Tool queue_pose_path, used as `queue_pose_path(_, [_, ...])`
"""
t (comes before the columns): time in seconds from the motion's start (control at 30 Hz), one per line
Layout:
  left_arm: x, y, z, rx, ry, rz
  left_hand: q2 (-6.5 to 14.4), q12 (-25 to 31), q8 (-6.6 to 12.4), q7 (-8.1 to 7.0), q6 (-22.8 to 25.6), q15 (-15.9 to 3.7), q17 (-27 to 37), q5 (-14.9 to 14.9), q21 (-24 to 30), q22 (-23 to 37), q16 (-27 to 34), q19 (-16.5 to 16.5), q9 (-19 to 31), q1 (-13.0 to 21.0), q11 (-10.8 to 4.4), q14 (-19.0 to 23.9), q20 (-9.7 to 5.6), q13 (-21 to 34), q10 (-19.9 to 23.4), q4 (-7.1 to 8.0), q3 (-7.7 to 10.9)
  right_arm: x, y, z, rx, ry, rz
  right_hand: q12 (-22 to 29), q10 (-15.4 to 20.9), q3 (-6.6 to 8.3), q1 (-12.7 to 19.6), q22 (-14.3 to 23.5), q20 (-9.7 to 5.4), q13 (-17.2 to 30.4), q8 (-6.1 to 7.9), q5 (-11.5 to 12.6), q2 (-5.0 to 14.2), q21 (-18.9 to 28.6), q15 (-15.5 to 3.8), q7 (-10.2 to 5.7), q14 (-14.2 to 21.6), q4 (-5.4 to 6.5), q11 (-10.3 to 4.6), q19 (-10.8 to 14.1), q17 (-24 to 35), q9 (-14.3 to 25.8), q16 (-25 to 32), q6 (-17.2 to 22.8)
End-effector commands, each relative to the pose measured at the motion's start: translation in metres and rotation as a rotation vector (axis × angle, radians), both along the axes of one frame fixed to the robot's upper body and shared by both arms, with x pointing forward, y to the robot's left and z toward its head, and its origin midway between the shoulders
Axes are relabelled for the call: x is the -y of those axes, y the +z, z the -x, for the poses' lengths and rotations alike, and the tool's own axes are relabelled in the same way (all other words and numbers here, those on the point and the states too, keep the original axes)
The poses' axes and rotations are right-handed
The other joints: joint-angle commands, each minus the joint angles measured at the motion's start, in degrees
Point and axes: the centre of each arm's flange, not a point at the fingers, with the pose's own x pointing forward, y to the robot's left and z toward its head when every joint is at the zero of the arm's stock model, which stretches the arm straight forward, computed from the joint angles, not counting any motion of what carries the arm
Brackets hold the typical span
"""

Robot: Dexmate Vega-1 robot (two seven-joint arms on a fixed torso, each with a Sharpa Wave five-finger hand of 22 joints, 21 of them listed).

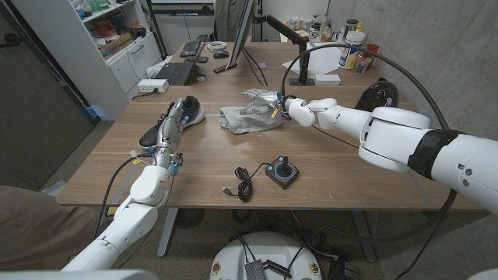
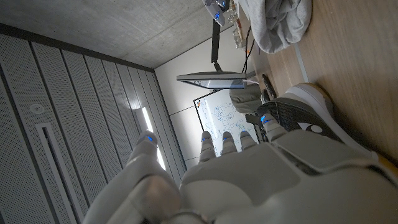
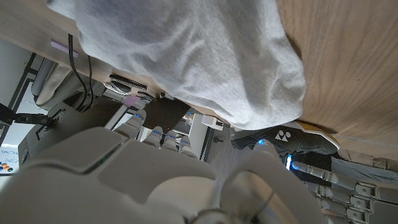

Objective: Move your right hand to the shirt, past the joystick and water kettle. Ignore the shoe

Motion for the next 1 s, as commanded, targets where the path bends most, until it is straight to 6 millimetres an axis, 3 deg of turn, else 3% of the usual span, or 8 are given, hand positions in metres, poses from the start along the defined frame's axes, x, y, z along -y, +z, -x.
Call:
queue_pose_path(0.03, [-0.0014, 0.0015, -0.0009, 0.000, 0.000, -0.003, 0.0, 0.1, 0.04, 0.14, 0.3, -0.08, 0.1, 0.0, 0.2, 0.2, 0.2, 0.2, 0.1, 0.5, 0.02, -1.2, 0.16, 0.3, 0.1, -0.32, -0.01, -0.0021, -0.0006, -0.0019, -0.010, -0.018, 0.000, 0.4, -4.7, 0.12, -0.3, 0.3, 0.25, 0.3, 0.22, 0.0, 0.18, -0.2, 0.34, 0.03, -8.1, 0.33, 0.20, -0.5, 0.2, 0.3, 0.3, -1.0])
queue_pose_path(1.0, [-0.0039, -0.0004, 0.0002, -0.003, 0.023, -0.009, 0.1, 0.0, -0.01, 0.09, 0.4, -0.09, 0.1, 0.0, 0.1, 0.2, 0.1, 0.1, 0.1, 0.7, 0.26, -1.2, -0.49, 0.3, 0.2, -0.30, 0.06, -0.0106, -0.0081, -0.0045, -0.035, -0.044, 0.016, 0.4, -4.9, -0.06, -0.6, 0.2, 1.06, 0.3, 0.15, -0.2, 0.47, -0.2, 0.56, -0.01, -8.2, 0.42, 0.26, -0.7, 0.1, 0.3, 0.2, -1.1])
